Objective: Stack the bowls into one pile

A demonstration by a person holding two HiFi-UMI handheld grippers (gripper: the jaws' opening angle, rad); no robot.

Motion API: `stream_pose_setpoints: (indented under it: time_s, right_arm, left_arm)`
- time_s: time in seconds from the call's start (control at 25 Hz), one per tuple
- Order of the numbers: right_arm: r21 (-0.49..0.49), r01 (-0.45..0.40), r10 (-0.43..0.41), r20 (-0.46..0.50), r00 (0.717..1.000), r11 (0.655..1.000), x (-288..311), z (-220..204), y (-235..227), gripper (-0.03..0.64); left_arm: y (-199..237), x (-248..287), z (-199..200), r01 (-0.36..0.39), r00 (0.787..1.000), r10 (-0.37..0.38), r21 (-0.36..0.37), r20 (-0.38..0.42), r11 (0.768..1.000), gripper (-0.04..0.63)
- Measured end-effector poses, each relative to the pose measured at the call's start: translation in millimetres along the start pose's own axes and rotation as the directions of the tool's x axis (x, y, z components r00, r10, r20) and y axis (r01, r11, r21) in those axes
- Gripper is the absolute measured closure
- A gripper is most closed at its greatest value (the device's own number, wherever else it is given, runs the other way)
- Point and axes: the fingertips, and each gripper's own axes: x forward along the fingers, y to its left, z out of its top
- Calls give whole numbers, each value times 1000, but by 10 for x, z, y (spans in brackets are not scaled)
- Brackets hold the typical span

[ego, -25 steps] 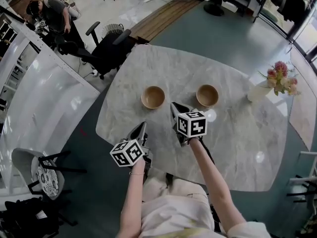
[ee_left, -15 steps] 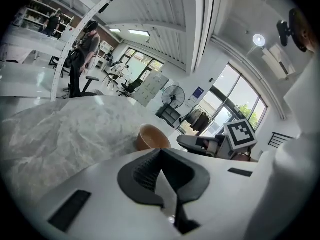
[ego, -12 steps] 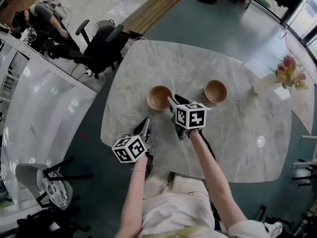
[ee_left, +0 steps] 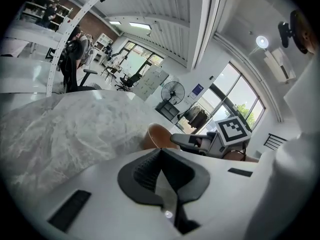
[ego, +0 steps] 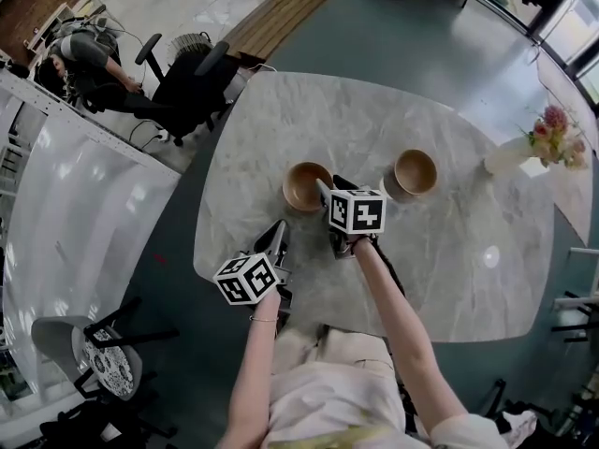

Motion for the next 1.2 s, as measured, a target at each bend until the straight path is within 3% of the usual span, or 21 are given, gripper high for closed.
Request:
stream_pose_setpoints:
  time_s: [0.32,0.52,1.0,1.2]
  right_arm:
    - [13,5,-4,-46,999,1000,136,-69,25,486]
    - [9,63,-62,-44,997,998,52,-64,-68,580]
    - [51,15,-15,-9,1000,999,-293,13,-175,584]
    - [53,31,-32,26,999,998,-517,110,-331,584]
  left_arm:
    - [83,22,5,-8,1000,8,-7,-12,1000,595]
    - [45,12,-18,-6,1000,6,-4,-12,1000,595]
    - [-233,20,-149,-10,1000,10,14,-6,1000,595]
    - [-417,85,-210,4,1000,-4,33,-9,999,595]
